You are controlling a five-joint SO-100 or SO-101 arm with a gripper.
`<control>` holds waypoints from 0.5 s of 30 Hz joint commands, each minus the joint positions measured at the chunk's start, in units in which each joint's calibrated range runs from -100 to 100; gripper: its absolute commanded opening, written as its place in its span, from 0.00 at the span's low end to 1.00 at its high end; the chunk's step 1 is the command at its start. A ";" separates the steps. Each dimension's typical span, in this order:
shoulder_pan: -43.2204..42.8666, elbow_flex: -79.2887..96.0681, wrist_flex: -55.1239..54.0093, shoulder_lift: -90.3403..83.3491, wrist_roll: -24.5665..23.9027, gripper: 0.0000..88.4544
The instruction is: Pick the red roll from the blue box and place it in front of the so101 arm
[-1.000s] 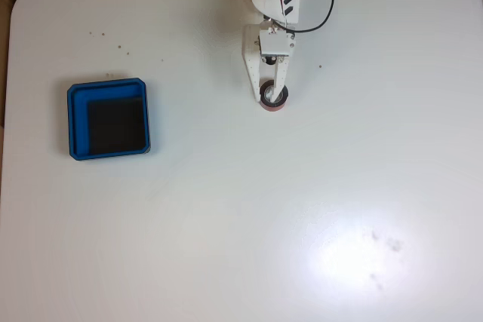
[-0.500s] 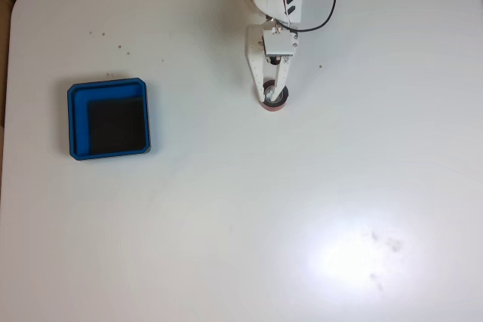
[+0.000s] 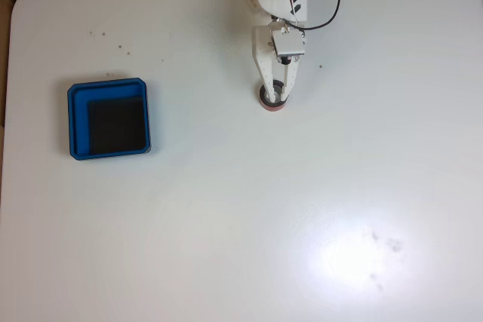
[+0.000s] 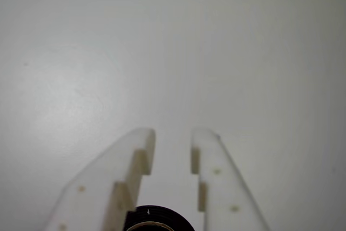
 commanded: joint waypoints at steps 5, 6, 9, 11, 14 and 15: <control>-0.04 0.81 -1.26 -2.90 -0.09 0.01; -0.04 0.81 -1.26 -2.90 -0.09 0.01; -0.24 0.81 -1.26 -2.90 0.00 0.01; -0.24 0.81 -1.26 -2.90 0.00 0.01; -0.24 0.81 -1.26 -2.90 0.00 0.01; -0.24 0.81 -1.26 -2.90 0.00 0.01</control>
